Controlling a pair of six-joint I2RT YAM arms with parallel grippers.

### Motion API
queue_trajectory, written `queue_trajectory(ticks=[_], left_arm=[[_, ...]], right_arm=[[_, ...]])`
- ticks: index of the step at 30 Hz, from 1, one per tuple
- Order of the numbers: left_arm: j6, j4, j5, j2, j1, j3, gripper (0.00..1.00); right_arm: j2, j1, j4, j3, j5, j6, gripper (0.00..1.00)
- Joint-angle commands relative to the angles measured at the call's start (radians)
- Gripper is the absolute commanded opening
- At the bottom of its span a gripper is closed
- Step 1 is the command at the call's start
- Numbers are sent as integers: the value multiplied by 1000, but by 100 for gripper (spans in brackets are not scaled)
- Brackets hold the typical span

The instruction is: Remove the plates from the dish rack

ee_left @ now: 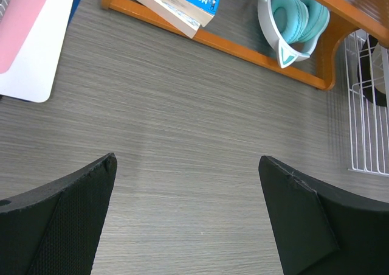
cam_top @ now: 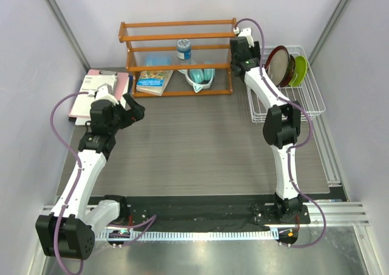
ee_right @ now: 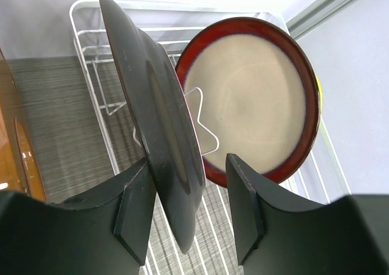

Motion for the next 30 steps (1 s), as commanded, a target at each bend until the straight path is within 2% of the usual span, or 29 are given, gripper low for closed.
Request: queue_trajectory(ticks=[1, 2, 3, 4, 5, 7, 10, 16, 30], left_arm=[[7, 30, -13, -13, 0, 4, 100], [7, 31, -12, -14, 0, 4, 99], [5, 31, -13, -11, 0, 4, 100], [5, 34, -13, -11, 0, 3, 100], [5, 36, -13, -8, 0, 3, 99], [7, 34, -12, -1, 0, 4, 99], [7, 34, -10, 2, 0, 4, 99], [8, 34, -8, 10, 0, 4, 100], [-2, 41, 24, 15, 0, 13, 99]], right_arm=[[3, -29, 19, 9, 13, 1, 53], [4, -32, 17, 7, 7, 1, 50], [7, -37, 17, 3, 10, 1, 39], [9, -35, 16, 0, 14, 2, 39], [9, -38, 17, -10, -4, 2, 33], [16, -43, 17, -11, -5, 7, 14], [23, -43, 17, -13, -4, 10, 3], [23, -45, 19, -28, 5, 22, 1], [-140, -32, 166, -40, 226, -91, 1]])
